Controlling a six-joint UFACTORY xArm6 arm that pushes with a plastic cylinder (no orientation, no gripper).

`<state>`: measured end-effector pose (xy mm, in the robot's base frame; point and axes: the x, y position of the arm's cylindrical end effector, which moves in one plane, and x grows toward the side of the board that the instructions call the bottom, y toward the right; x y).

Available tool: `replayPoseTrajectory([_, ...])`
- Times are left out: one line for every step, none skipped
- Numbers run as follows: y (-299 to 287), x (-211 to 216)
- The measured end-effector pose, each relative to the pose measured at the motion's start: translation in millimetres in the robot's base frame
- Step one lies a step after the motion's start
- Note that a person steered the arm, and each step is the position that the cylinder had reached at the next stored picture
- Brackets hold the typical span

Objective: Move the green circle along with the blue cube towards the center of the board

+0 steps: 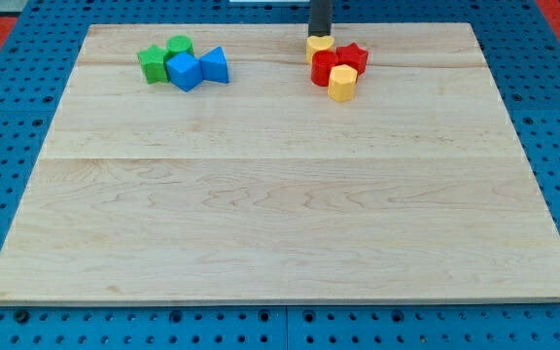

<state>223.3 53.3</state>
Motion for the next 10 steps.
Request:
replayPoseTrajectory([2,-8])
replayPoseTrajectory([-39,-31])
replayPoseTrajectory([-53,-30])
replayPoseTrajectory([-114,-31])
replayPoseTrajectory([-197,-31])
replayPoseTrajectory([-192,6])
replayPoseTrajectory([-189,21])
replayPoseTrajectory([-204,34])
replayPoseTrajectory([-187,54])
replayPoseTrajectory([-190,73])
